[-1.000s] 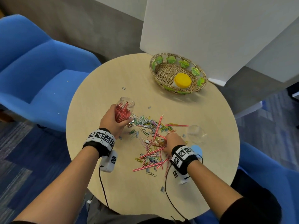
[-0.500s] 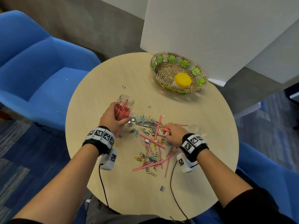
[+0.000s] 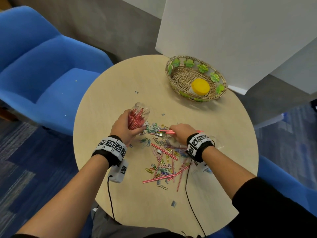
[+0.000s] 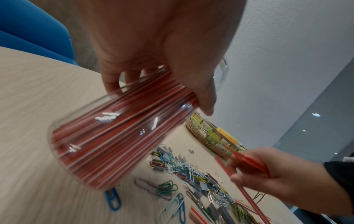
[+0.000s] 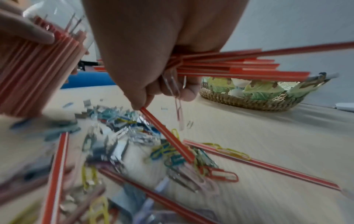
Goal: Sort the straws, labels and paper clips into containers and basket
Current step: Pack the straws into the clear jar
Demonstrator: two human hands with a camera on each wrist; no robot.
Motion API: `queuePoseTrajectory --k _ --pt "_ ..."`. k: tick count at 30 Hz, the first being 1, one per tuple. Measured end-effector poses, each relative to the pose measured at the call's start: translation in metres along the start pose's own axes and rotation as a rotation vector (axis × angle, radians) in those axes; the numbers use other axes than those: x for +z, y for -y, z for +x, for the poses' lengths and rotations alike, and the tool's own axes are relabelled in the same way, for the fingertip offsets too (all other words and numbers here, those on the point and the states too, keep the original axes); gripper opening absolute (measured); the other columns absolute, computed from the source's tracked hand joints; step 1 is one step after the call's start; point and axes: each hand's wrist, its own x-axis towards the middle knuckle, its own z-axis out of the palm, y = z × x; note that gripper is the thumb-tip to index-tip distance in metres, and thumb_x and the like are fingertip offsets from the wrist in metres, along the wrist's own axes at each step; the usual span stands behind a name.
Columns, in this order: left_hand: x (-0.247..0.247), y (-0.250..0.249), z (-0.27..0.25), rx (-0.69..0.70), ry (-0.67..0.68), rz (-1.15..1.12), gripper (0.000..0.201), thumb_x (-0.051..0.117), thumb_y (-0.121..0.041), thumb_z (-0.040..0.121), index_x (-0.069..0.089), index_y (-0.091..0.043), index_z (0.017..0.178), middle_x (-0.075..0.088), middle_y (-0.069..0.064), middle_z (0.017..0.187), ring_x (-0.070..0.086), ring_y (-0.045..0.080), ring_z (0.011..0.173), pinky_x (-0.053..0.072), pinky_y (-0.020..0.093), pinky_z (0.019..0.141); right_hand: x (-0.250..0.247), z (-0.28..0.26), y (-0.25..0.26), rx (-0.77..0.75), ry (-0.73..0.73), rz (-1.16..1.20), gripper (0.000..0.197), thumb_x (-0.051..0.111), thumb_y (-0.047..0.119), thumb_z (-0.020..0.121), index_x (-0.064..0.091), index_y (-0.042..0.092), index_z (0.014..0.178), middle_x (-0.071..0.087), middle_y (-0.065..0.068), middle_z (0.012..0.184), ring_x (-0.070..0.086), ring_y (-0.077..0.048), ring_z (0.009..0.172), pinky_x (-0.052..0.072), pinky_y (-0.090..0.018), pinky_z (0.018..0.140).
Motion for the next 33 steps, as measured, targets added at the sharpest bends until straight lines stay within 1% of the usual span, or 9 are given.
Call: queuePoseTrajectory --k 4,9,14,16,19,22,28,31,33 --pt "0.0 0.0 0.001 -0.009 -0.007 -0.001 0.073 0.083 -0.049 0.073 0.048 -0.019 0.129 0.065 0.001 0.118 0.062 0.021 0.104 0.044 0.029 0.084 0.001 -0.007 0.0 0.073 -0.163 0.375 0.006 0.043 0.02 0.103 0.045 0.017 0.098 0.05 0.001 0.084 0.045 -0.009 0.066 0.032 -0.024 0.059" --pt "0.002 0.0 0.001 -0.013 -0.013 0.006 0.072 0.084 -0.048 0.073 0.049 -0.018 0.128 0.065 0.003 0.117 0.062 0.022 0.104 0.044 0.03 0.084 0.021 -0.019 0.01 0.094 -0.105 0.652 0.014 0.035 0.021 0.106 0.045 0.011 0.103 0.066 -0.004 0.078 0.056 -0.016 0.06 0.044 -0.029 0.059" --pt "0.002 0.0 0.0 -0.008 -0.014 0.005 0.07 0.084 -0.048 0.073 0.049 -0.019 0.127 0.066 0.002 0.115 0.063 0.023 0.103 0.046 0.032 0.084 0.033 -0.024 0.007 0.241 -0.125 1.163 0.009 0.037 0.019 0.107 0.045 0.016 0.109 0.062 -0.001 0.072 0.048 -0.009 0.05 0.041 -0.022 0.048" --pt "0.002 0.0 -0.001 -0.009 -0.017 0.003 0.07 0.084 -0.048 0.074 0.049 -0.019 0.128 0.066 0.003 0.117 0.063 0.023 0.104 0.046 0.032 0.085 0.035 -0.025 0.006 0.292 -0.128 1.292 0.012 0.037 0.014 0.106 0.048 0.014 0.112 0.053 0.001 0.069 0.046 -0.009 0.054 0.04 -0.02 0.051" --pt "0.003 -0.001 -0.003 -0.009 -0.021 -0.003 0.07 0.084 -0.045 0.074 0.049 -0.019 0.129 0.066 0.003 0.117 0.063 0.024 0.105 0.046 0.032 0.086 0.043 -0.022 0.006 0.296 -0.128 1.311 0.014 0.041 0.013 0.105 0.053 0.019 0.103 0.039 0.005 0.067 0.035 -0.009 0.056 0.032 -0.022 0.054" --pt "0.003 -0.001 -0.004 -0.018 -0.016 -0.011 0.069 0.084 -0.045 0.074 0.048 -0.02 0.128 0.066 0.002 0.116 0.063 0.024 0.104 0.048 0.033 0.087 0.041 -0.022 0.008 0.276 -0.122 1.352 0.012 0.041 0.016 0.105 0.051 0.022 0.099 0.035 0.004 0.066 0.031 -0.01 0.054 0.028 -0.025 0.054" --pt "0.0 -0.001 -0.007 -0.021 -0.017 -0.029 0.068 0.084 -0.042 0.076 0.048 -0.02 0.129 0.065 0.002 0.117 0.061 0.02 0.103 0.045 0.029 0.084 0.028 -0.024 0.013 0.24 -0.185 1.542 0.011 0.035 0.008 0.104 0.043 0.015 0.103 0.038 0.002 0.064 0.04 -0.015 0.056 0.042 -0.03 0.06" --pt "-0.002 -0.002 -0.008 -0.026 -0.018 -0.043 0.069 0.083 -0.042 0.076 0.047 -0.019 0.13 0.065 0.002 0.119 0.059 0.018 0.101 0.043 0.029 0.085 0.03 -0.02 0.015 0.264 -0.142 1.355 0.016 0.038 0.003 0.098 0.042 0.019 0.096 0.036 0.003 0.066 0.032 -0.012 0.052 0.032 -0.029 0.052" --pt "-0.003 -0.002 -0.008 -0.031 -0.017 -0.044 0.068 0.083 -0.042 0.077 0.047 -0.019 0.13 0.065 0.002 0.119 0.059 0.018 0.1 0.043 0.029 0.084 0.031 -0.019 0.017 0.217 -0.101 1.094 0.011 0.049 0.01 0.094 0.048 0.02 0.091 0.043 0.004 0.068 0.038 -0.011 0.052 0.035 -0.029 0.052"
